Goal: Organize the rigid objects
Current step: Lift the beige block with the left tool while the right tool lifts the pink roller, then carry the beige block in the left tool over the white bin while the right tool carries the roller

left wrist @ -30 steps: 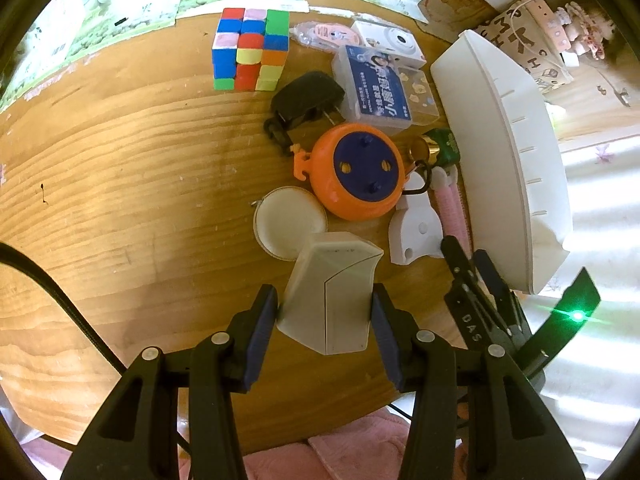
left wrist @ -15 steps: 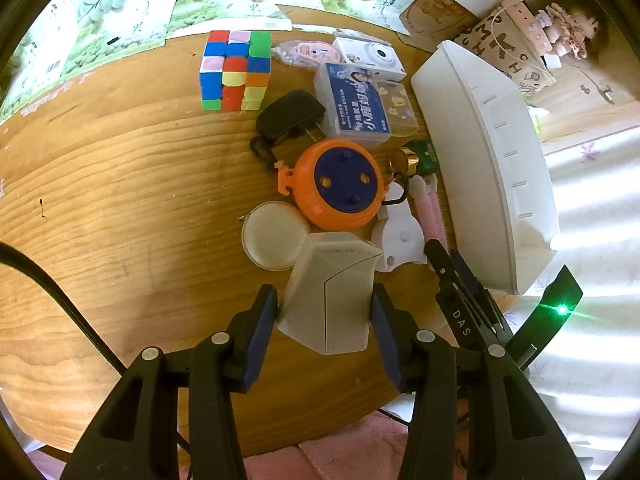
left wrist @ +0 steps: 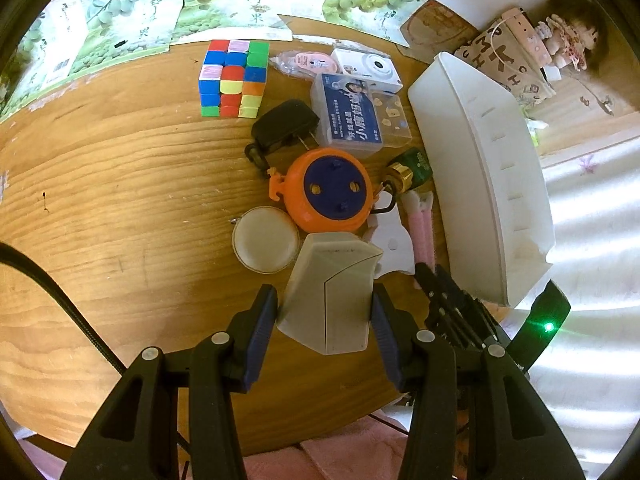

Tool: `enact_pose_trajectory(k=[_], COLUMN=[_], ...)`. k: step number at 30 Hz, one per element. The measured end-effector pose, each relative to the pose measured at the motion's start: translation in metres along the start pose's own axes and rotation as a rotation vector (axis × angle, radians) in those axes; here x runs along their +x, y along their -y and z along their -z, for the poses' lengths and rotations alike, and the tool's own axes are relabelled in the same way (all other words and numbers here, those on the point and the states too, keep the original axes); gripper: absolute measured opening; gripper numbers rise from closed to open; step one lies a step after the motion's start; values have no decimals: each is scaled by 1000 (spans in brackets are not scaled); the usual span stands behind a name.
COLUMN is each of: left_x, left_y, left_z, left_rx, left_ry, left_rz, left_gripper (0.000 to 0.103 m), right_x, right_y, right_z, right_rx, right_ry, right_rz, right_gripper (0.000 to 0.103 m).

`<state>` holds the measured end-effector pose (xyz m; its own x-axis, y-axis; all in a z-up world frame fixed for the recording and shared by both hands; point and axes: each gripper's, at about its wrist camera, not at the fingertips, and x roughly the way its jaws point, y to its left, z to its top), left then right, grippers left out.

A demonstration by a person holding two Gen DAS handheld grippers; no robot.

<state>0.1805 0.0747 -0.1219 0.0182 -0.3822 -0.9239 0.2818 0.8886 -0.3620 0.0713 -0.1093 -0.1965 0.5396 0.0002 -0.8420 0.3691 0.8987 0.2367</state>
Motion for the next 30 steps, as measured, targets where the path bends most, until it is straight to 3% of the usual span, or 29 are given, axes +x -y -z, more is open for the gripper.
enact_pose_trajectory(k=[14, 30], left_x=[-6, -26], left_y=[29, 67], left_z=[12, 9], left_rx=[-105, -181], left_ry=[67, 221], left_rz=[-5, -51], left_gripper=[51, 51], right_x=[-27, -84], right_y=[18, 27], right_z=[-5, -50], right_rx=[-153, -313], right_ry=[-180, -224], right_rz=[-140, -371], right_gripper=[24, 24])
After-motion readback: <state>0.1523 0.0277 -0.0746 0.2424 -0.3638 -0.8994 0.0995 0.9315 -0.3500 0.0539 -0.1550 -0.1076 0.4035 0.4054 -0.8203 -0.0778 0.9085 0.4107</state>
